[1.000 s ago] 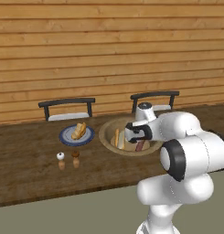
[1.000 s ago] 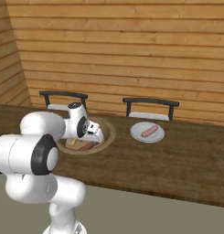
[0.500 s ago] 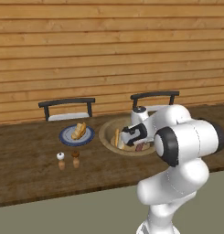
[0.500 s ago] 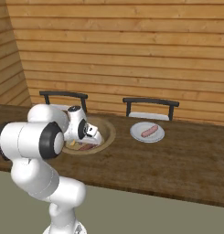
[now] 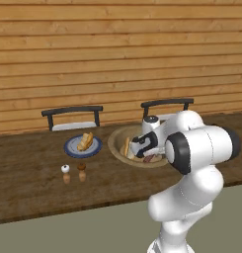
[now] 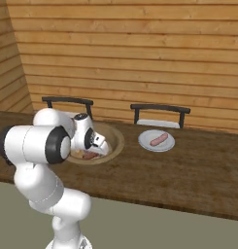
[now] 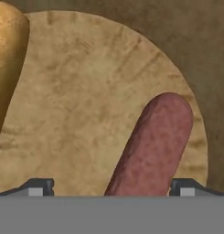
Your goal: Place one bun and one sausage from the bowl on each plate.
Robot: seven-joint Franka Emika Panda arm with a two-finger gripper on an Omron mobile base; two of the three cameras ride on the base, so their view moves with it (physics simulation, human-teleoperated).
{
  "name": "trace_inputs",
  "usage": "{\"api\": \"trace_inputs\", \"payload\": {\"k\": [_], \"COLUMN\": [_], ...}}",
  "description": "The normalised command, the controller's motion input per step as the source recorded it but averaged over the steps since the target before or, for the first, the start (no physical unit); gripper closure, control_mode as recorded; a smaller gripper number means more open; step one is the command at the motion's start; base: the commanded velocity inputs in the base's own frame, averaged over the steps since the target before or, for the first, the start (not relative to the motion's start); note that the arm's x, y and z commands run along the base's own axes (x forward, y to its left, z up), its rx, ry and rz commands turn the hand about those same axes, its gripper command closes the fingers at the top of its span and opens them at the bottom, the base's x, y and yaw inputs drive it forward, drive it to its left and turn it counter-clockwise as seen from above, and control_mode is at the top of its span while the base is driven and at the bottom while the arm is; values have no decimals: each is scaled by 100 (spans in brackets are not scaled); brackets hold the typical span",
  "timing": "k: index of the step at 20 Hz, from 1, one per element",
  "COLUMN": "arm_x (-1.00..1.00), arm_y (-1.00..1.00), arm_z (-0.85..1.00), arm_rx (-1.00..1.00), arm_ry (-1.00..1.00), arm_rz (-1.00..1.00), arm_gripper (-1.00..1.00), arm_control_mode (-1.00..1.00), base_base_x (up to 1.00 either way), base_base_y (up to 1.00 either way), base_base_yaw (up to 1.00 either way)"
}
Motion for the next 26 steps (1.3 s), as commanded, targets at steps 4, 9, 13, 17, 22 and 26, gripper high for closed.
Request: {"api": "trace_inputs", "payload": {"k": [4, 9, 13, 17, 22, 26], "arm_x": [1, -1, -26, -2, 41, 52], "arm_y": [6, 25, 14, 76, 100, 100], "arm_z": [-43, 3, 100, 100, 85, 14], "arm_rx": [6, 0, 0, 0, 0, 0], "arm_ry": [-8, -4, -19, -12, 0, 0], "arm_rz": [-12, -7, -6, 3, 17, 24], "arm_gripper": [100, 100, 100, 100, 100, 100], "arm_control_mode": [-100, -100, -100, -100, -100, -100], "base_base_x": [0, 0, 0, 0, 0, 0], "base_base_y": [0, 0, 0, 0, 0, 0], "base_base_yaw": [0, 0, 0, 0, 0, 0]}}
